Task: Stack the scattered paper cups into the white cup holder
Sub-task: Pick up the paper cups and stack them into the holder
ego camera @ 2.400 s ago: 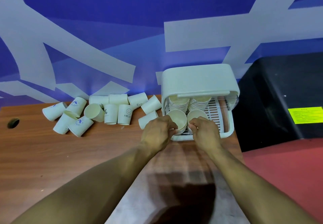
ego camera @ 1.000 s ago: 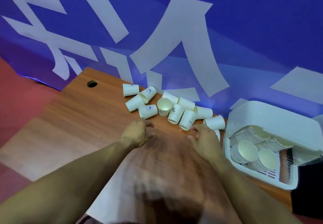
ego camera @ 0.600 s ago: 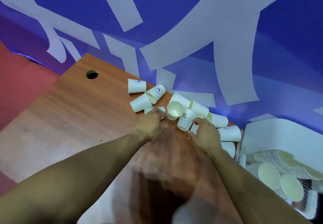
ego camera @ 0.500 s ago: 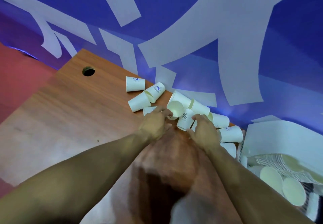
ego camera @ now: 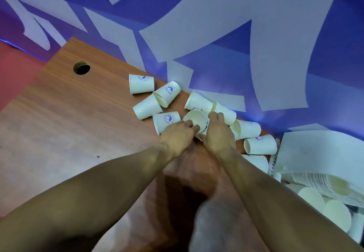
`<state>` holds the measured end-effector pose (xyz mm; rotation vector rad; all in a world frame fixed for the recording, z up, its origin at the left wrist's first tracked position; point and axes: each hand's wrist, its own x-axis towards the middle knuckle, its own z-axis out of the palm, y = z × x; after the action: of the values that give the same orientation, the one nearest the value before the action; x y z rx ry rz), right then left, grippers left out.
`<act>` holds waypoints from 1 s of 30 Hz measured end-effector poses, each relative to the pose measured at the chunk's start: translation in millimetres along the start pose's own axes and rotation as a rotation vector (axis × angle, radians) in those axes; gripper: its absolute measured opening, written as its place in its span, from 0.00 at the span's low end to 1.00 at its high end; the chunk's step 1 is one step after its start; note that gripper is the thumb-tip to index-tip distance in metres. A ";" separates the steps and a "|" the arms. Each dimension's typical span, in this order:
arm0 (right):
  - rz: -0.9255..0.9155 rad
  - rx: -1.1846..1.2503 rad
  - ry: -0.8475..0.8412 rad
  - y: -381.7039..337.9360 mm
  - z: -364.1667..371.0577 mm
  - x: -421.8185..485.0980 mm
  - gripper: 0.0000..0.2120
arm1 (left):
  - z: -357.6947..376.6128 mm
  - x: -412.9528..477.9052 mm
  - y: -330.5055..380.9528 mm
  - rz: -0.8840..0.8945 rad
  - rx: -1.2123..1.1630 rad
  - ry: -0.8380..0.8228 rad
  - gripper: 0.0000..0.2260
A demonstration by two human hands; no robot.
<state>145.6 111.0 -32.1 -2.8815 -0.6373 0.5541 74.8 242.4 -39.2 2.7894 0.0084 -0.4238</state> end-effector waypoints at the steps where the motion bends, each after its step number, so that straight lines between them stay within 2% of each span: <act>1: 0.009 -0.004 0.013 -1.1 1.7 -1.5 0.28 | -1.2 -1.7 0.0 0.009 0.014 0.012 0.15; 3: 0.024 0.014 0.031 -2.6 4.2 -7.2 0.27 | -4.2 -6.7 0.6 0.012 0.023 0.041 0.16; 9: 0.042 0.121 0.076 2.8 -4.8 -41.1 0.17 | -16.8 -31.9 8.1 0.045 0.027 0.147 0.16; 17: 0.068 0.174 0.343 7.1 -50.3 -113.0 0.10 | -42.9 -79.7 38.2 0.070 0.005 0.393 0.09; 22: 0.013 0.071 0.533 24.6 -71.7 -164.1 0.06 | -53.2 -99.7 74.7 0.181 -0.029 0.471 0.07; 26: 0.028 0.040 0.596 50.7 -80.7 -201.7 0.05 | -56.0 -110.1 115.8 0.272 0.020 0.591 0.05; 30: 0.087 0.005 0.678 87.9 -88.1 -240.1 0.03 | -51.0 -110.7 155.9 0.324 0.026 0.631 0.12</act>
<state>10.3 -76.4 108.3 -2.8234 -0.3922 -0.4108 -8.1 115.0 87.5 2.7537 -0.2988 0.5368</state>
